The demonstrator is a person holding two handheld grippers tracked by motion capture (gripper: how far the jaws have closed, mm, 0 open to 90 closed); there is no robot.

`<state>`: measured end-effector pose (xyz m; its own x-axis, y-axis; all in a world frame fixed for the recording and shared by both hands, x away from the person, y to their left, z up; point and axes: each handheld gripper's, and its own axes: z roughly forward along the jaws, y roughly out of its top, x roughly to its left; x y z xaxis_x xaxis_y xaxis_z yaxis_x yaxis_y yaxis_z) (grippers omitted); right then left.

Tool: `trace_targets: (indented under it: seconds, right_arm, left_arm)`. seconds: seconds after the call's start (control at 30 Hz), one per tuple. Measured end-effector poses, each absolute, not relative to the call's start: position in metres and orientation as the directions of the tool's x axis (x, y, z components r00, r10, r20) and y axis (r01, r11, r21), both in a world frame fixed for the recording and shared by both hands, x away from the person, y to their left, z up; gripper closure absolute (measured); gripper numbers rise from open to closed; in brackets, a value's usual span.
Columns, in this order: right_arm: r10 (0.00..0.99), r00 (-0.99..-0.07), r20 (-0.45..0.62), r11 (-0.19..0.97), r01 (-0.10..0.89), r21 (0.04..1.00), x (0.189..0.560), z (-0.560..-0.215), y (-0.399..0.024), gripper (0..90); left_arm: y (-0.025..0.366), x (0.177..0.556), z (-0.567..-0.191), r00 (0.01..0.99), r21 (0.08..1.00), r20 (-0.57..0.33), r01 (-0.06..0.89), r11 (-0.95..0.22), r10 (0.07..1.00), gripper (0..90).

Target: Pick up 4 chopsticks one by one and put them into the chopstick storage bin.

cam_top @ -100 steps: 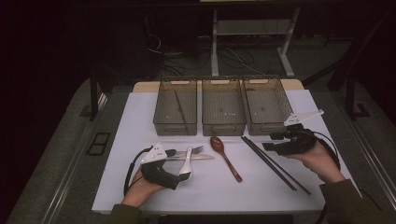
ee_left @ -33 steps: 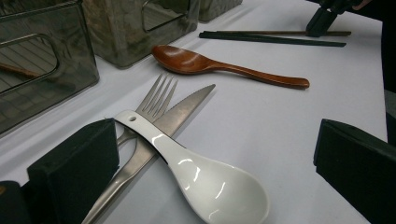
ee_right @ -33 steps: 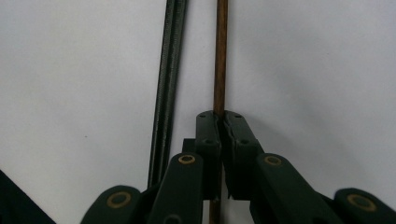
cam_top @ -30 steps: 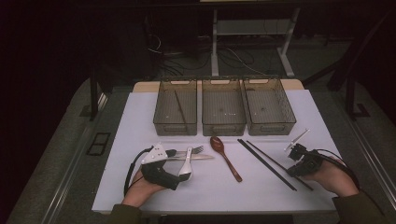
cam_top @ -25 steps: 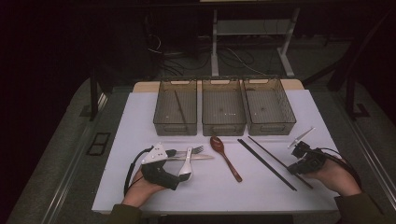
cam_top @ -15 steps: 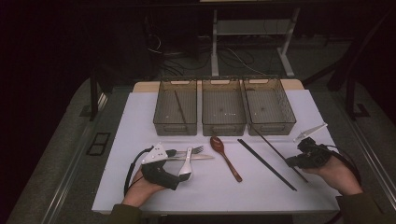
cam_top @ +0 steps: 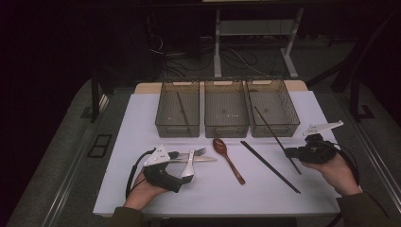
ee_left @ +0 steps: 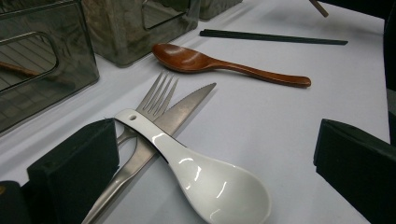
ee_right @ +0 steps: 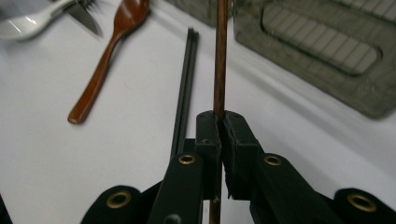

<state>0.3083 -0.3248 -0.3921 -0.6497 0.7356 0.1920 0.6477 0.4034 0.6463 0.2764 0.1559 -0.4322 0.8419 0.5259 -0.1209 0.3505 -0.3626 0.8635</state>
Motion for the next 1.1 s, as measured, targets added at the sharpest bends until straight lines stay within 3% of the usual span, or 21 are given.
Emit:
trace_targets:
  seconds: [0.5,1.1]
  right_arm:
    - [0.702,-0.679,0.214,0.315,0.566,0.762,0.327,-0.387,-0.306,84.7]
    - [0.679,-0.696,0.235,0.252,0.522,0.815,0.35,-0.377,-0.27,84.7]
  left_arm:
    - [0.157,0.276,-0.432,0.842,0.87,-0.119,0.344,-0.354,0.526,0.0]
    - [0.158,0.277,-0.433,0.844,0.87,-0.114,0.339,-0.357,0.524,0.0]
